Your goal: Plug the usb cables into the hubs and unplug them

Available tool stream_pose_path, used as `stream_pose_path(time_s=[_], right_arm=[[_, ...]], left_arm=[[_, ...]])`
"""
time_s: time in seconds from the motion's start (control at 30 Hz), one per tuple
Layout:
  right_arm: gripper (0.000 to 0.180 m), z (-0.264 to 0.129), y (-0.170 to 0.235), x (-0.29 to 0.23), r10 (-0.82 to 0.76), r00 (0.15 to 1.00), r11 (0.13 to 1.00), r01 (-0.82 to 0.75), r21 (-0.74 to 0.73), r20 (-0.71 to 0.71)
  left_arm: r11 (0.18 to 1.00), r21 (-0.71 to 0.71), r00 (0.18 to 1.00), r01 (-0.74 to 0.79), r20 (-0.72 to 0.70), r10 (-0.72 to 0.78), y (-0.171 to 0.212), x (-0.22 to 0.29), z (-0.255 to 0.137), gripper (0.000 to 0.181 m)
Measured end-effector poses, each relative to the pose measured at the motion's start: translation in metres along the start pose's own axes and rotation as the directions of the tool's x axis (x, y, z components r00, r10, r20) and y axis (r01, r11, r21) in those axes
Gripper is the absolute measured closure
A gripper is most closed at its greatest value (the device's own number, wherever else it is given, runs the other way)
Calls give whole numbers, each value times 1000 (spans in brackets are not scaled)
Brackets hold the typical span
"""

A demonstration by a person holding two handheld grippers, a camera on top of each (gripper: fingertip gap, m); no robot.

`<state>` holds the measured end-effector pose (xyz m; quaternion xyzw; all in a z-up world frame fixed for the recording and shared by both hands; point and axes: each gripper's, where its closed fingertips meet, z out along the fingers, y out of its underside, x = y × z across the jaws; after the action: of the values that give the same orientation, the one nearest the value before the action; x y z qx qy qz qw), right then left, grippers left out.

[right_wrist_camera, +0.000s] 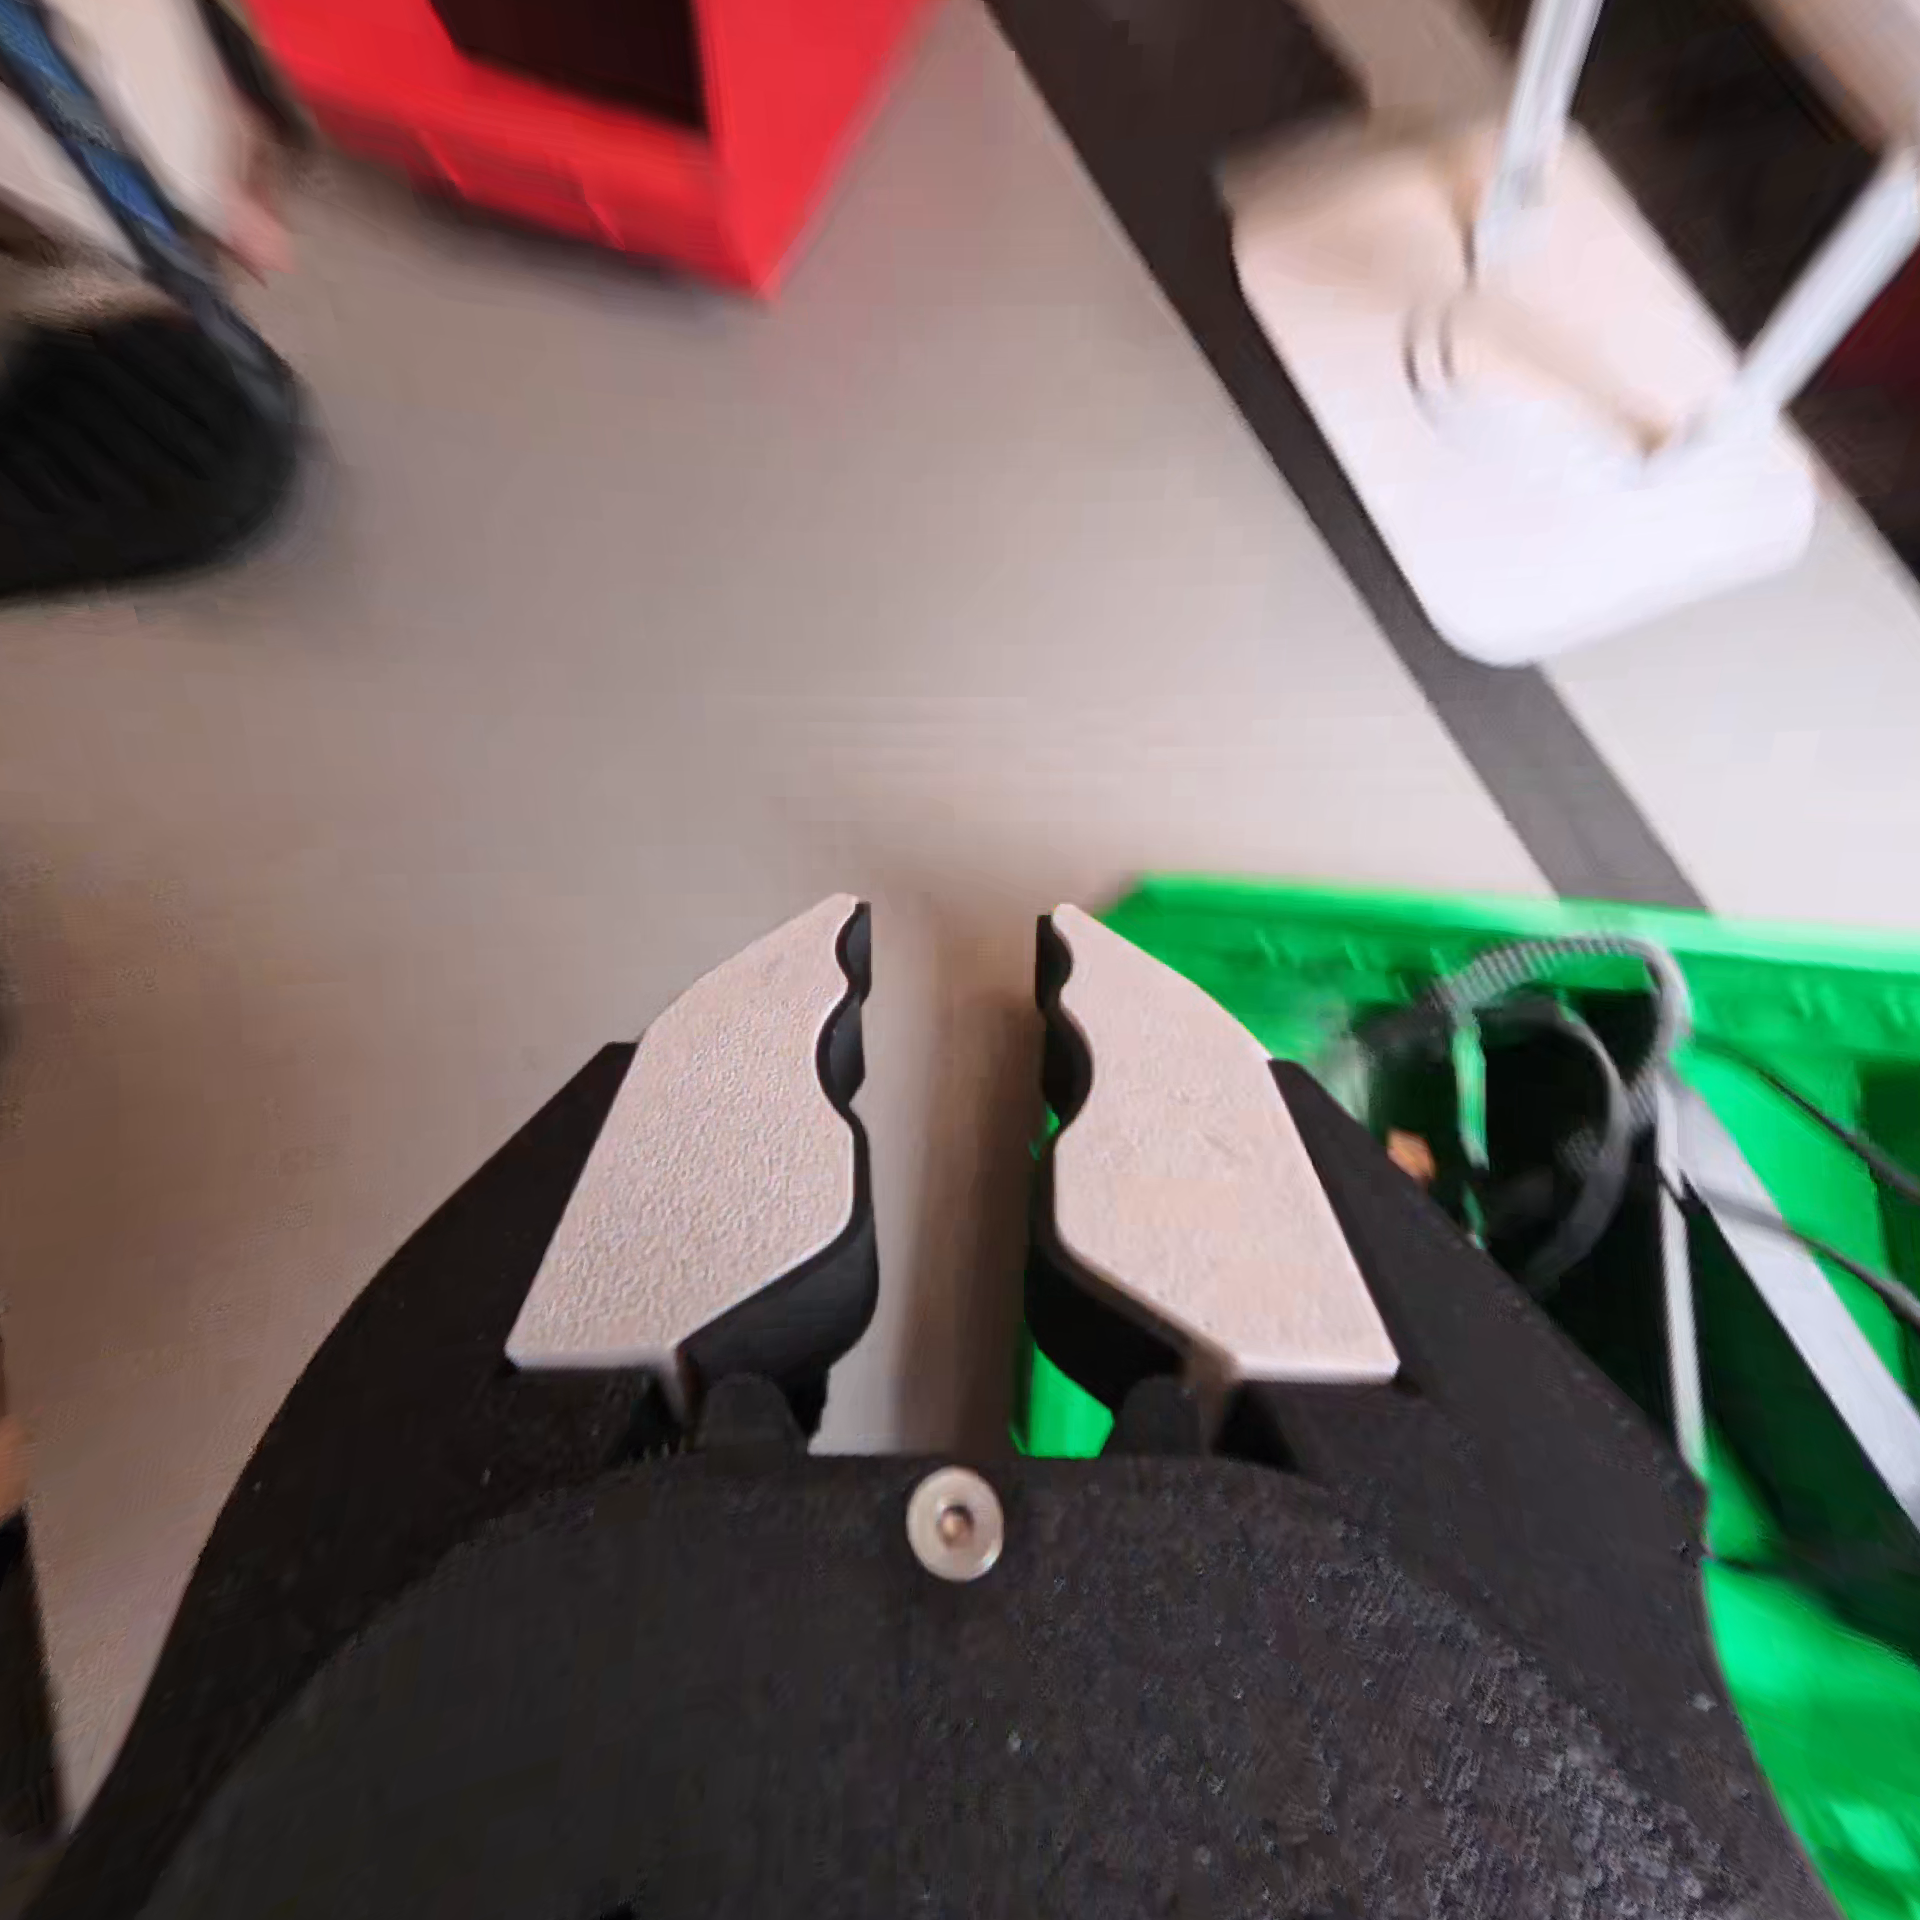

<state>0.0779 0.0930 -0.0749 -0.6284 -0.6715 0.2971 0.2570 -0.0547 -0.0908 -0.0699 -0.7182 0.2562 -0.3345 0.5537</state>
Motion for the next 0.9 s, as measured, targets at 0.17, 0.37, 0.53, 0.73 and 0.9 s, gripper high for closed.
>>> stream_pose_path(time_s=[0.17,0.37,0.53,0.73,0.9], right_arm=[[150,28,-55,-101,-146,984,936,103,336,105],[150,66,-85,-181,-254,944,889,141,437,212],[157,91,-92,-202,-285,918,895,151,420,277],[168,76,-88,-195,-306,914,891,176,419,267],[167,21,-94,-158,-304,943,888,229,399,135]], left_arm=[[998,-56,1000,17,9,-16,10,0,8,168],[991,-127,999,-42,-39,37,25,17,25,168],[981,-160,992,-108,-88,95,37,35,39,168],[991,-53,988,-127,-101,121,26,42,38,158],[986,-28,977,-164,-144,158,20,53,35,142]])
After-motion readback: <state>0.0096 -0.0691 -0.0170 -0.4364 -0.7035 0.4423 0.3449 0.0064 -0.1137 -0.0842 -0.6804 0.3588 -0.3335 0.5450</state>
